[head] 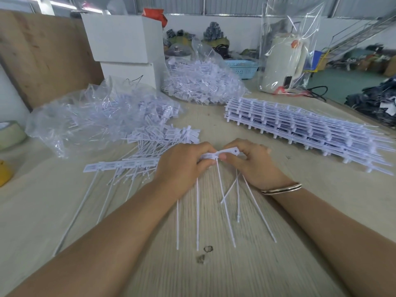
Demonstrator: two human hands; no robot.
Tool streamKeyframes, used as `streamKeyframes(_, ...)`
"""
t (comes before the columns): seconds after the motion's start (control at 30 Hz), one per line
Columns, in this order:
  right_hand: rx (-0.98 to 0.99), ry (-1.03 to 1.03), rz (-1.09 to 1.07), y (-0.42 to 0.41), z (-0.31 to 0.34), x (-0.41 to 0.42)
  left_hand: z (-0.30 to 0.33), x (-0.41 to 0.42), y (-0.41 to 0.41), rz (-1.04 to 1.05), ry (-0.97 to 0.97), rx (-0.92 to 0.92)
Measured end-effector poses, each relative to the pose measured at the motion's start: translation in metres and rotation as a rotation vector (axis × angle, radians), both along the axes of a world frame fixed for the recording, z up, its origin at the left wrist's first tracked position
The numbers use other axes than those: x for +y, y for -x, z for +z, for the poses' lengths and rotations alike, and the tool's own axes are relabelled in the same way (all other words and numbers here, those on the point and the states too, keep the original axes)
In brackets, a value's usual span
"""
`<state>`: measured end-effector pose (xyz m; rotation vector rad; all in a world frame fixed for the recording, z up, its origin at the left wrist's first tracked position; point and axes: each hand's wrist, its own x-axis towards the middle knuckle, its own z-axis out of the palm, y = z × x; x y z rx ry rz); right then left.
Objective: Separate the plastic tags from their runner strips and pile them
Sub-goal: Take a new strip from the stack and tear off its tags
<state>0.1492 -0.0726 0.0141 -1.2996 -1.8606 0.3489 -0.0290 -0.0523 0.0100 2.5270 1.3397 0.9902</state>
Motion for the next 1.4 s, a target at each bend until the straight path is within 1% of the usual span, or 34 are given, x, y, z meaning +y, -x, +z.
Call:
streamKeyframes(0.1, -0.093, -0.062, -0.027, 0.000, 0.000, -0.001, -0.001, 0.000, 0.000, -0.010, 0.035, -0.041)
streamKeyframes(0.17, -0.171, -0.133, -0.046, 0.000, 0.000, -0.003, 0.000, 0.001, 0.001, 0.001, 0.107, -0.132)
streamKeyframes(0.2, -0.164, -0.152, -0.056, 0.000, 0.001, -0.004, 0.000, 0.002, 0.003, 0.015, 0.131, -0.169)
streamKeyframes(0.27, -0.055, -0.124, -0.113, -0.002, 0.001, -0.003, 0.001, 0.003, 0.007, 0.036, 0.118, -0.188)
streamKeyframes(0.33, 0.024, -0.013, -0.237, -0.006, 0.001, 0.003, 0.003, 0.002, 0.008, 0.043, 0.084, -0.145)
streamKeyframes(0.43, 0.043, 0.143, -0.400, -0.016, -0.001, 0.012, 0.005, -0.001, 0.004, 0.053, 0.043, -0.031)
streamKeyframes(0.47, 0.032, 0.155, -0.447, -0.017, -0.002, 0.013, 0.006, -0.002, 0.003, 0.058, 0.032, 0.001)
streamKeyframes(0.53, -0.031, 0.093, -0.503, -0.016, -0.004, 0.014, 0.008, -0.004, 0.001, 0.068, 0.005, 0.053)
streamKeyframes(0.6, -0.097, -0.039, -0.459, -0.009, -0.004, 0.011, 0.010, -0.006, -0.001, 0.075, -0.029, 0.086)
streamKeyframes(0.63, -0.113, -0.078, -0.393, -0.003, -0.004, 0.008, 0.010, -0.007, -0.002, 0.070, -0.045, 0.093)
streamKeyframes(0.73, -0.215, -0.074, -0.153, 0.012, -0.005, -0.001, 0.011, -0.010, -0.007, 0.036, -0.059, 0.092)
streamKeyframes(0.77, -0.241, -0.062, -0.108, 0.013, -0.006, -0.001, 0.011, -0.011, -0.008, 0.020, -0.052, 0.093)
streamKeyframes(0.8, -0.220, -0.034, -0.082, 0.012, -0.007, 0.001, 0.011, -0.012, -0.007, 0.005, -0.049, 0.097)
streamKeyframes(0.83, -0.141, 0.009, -0.062, 0.009, -0.006, 0.002, 0.011, -0.013, -0.006, -0.003, -0.055, 0.111)
streamKeyframes(0.9, 0.100, 0.100, -0.031, 0.002, -0.004, 0.006, 0.012, -0.013, -0.001, 0.011, -0.087, 0.165)
streamKeyframes(0.93, 0.177, 0.135, -0.040, -0.001, -0.002, 0.007, 0.013, -0.012, 0.002, 0.026, -0.091, 0.188)
streamKeyframes(1.0, 0.223, 0.181, -0.060, -0.004, -0.002, 0.009, 0.012, -0.010, 0.006, 0.052, -0.076, 0.213)
streamKeyframes(1.1, 0.242, 0.192, -0.010, -0.001, -0.004, 0.009, 0.010, -0.009, 0.004, 0.067, -0.093, 0.222)
streamKeyframes(1.23, 0.135, 0.127, 0.086, 0.002, -0.003, 0.006, 0.007, -0.006, 0.002, 0.066, -0.113, 0.205)
streamKeyframes(1.4, -0.036, 0.042, -0.031, 0.000, -0.004, 0.005, 0.004, -0.004, 0.003, 0.043, -0.049, 0.166)
